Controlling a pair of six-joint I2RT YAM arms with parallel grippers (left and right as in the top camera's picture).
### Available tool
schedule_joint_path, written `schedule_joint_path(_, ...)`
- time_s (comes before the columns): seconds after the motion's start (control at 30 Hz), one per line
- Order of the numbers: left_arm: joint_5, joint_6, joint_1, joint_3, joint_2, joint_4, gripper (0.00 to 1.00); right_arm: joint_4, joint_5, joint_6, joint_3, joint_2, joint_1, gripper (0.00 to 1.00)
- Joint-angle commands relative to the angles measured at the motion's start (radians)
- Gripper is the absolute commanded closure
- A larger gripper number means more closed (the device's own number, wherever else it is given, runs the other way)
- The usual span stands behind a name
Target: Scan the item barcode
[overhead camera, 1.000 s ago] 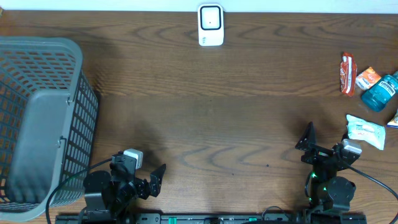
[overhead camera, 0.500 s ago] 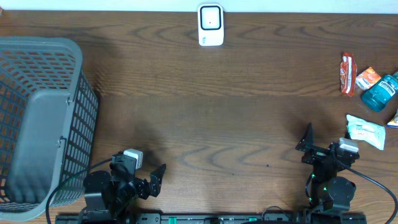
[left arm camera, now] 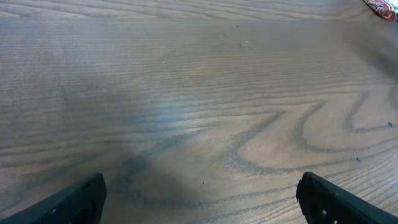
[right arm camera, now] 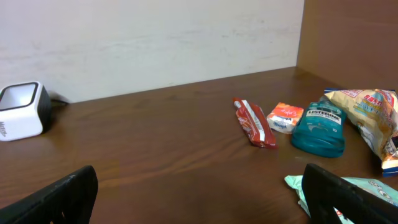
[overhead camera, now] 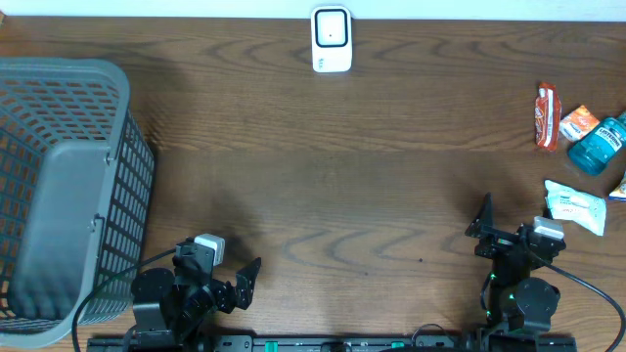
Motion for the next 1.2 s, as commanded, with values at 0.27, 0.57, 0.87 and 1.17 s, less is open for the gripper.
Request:
schedule_joint_path(0.27,-0.023,0.023,-0.017,-0.084,-0.003,0.655,0.02,-0.004,0.005,-0.012,-0.002,-0.006,-0.006,0.01)
schedule_joint_path(0.57,-0.272,0.022,-0.081,-0.204,-0.003,0.783,0.02,-0.004,0.005,-0.013,-0.002,-0.006,-0.006,0.01)
schedule_joint_path(0.87,-0.395,0.025,-0.080,-0.204,-0.004,0.698,0.02,-0.004,0.005,-0.013,-0.002,-0.006,-0.006,0.01)
schedule_joint_path(1.17,-0.395,0.013,-0.080,-0.204,-0.004,0.697,0.02,-0.004,0.005,-0.013,-0.002,-0.006,-0.006,0.01)
